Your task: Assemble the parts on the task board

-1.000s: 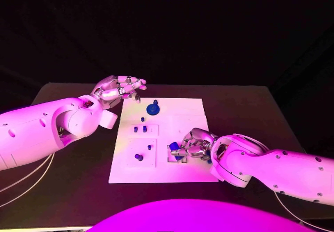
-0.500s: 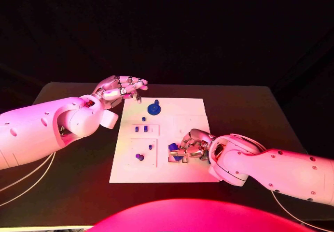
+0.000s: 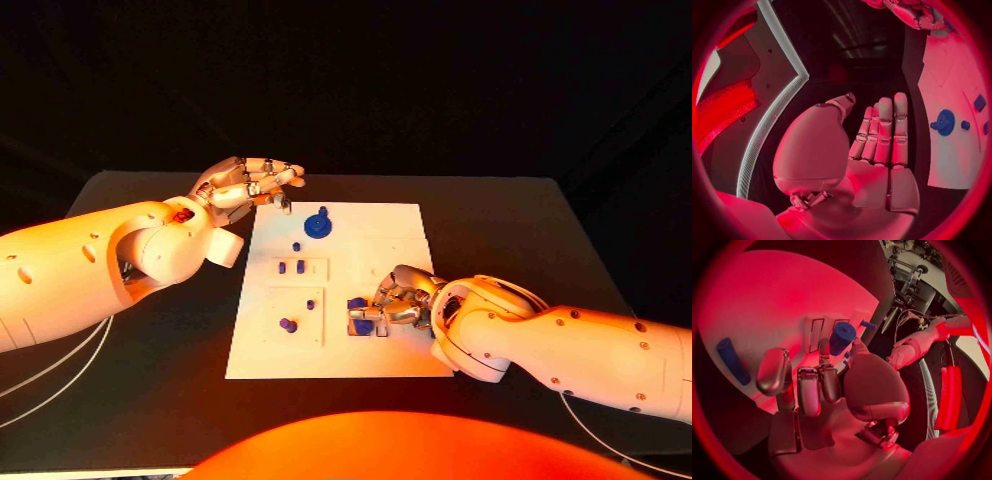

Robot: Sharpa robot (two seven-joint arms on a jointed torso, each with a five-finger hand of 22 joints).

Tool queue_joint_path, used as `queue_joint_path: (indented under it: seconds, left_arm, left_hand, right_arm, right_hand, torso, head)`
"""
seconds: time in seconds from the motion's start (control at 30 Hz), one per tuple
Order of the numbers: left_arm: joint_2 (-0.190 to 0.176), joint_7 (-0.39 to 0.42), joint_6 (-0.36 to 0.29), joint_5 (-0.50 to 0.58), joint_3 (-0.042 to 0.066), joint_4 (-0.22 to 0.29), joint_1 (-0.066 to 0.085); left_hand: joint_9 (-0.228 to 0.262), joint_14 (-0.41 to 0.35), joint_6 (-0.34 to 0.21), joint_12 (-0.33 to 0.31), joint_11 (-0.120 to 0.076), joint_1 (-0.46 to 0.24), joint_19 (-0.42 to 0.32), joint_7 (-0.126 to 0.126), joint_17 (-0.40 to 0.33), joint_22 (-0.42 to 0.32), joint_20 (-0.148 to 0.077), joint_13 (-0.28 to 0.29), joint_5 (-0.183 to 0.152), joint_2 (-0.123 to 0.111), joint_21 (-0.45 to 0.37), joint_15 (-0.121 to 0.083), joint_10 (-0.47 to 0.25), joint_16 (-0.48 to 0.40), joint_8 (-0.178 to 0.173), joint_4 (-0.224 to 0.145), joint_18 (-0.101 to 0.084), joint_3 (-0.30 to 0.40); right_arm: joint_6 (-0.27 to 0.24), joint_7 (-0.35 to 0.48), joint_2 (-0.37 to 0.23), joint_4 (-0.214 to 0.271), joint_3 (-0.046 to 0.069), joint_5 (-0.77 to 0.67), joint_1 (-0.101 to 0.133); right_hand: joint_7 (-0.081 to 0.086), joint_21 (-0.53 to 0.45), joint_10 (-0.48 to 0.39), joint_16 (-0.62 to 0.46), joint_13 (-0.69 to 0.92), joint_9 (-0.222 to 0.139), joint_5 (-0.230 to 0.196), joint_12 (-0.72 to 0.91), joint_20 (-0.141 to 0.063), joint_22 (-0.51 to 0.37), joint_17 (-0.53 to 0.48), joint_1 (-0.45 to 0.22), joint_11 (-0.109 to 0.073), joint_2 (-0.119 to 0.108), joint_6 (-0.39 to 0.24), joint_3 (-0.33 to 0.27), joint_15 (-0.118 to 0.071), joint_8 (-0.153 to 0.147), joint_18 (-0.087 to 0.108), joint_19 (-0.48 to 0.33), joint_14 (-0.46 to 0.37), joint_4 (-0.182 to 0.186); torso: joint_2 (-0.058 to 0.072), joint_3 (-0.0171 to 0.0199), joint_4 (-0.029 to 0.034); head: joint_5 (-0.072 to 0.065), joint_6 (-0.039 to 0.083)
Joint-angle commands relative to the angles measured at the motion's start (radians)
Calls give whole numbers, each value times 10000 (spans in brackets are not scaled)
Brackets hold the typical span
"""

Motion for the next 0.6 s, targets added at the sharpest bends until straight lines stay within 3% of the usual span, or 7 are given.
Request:
queue_joint_path:
  seconds: [0.03, 0.17, 0.53, 0.6]
  left_arm:
    - [1, 41, 132, -35, 6, 27, 2]
    - [0, 19, 150, -44, 6, 29, 2]
    - [-73, -46, 140, -83, 5, 51, 2]
    - [-86, -55, 123, -87, 5, 51, 2]
  left_hand:
    - [-18, -86, -60, 53, 0, 38, 70, -3, -16, -18, -12, 10, 52, 15, -72, 2, -65, 46, 13, 18, 144, -70]
    - [-21, -89, -67, 61, 1, 66, 77, 0, -18, -25, -12, 13, 47, -19, -82, 2, -70, 46, 11, 11, 143, -108]
    - [-22, -92, -69, 68, 3, 73, 82, 2, -19, -30, -12, 16, 41, -41, -90, 3, -72, 45, 12, 15, 143, -142]
    - [-22, -92, -69, 68, 3, 73, 82, 2, -19, -30, -12, 16, 41, -41, -90, 3, -72, 45, 12, 15, 143, -142]
  right_arm:
    - [-37, -90, 7, 20, 1, -369, -7]
    - [-63, -94, -8, 67, 1, -503, -10]
    - [-14, 6, -353, 492, 1, -647, -34]
    - [52, 34, -410, 578, 1, -653, -39]
  right_hand:
    - [-18, -78, -34, -11, 897, -15, 48, -88, -74, 304, 1215, -258, 13, -120, -96, 141, -85, 46, -42, -14, 771, -1]
    - [-4, -129, -74, -12, 851, -24, 64, -156, -68, 299, 1220, -484, 24, -305, -148, 160, -76, 72, -36, -23, 772, 4]
    - [11, -160, -106, -22, 824, -38, 7, -222, -56, 317, 1201, -343, 38, 28, -219, 101, -63, 122, -35, -19, 769, -33]
    - [7, -169, -90, -24, 851, -48, -22, -220, -56, 335, 1203, 12, 35, 129, -237, 103, -65, 163, -35, -11, 770, -52]
  torso:
    - [-6, -13, 3]
    - [-5, -12, -8]
    - [-4, -11, 3]
    - [-6, -10, -1]
  head:
    - [-22, 2]
    - [-28, 2]
    - [31, 2]
    - [36, 2]
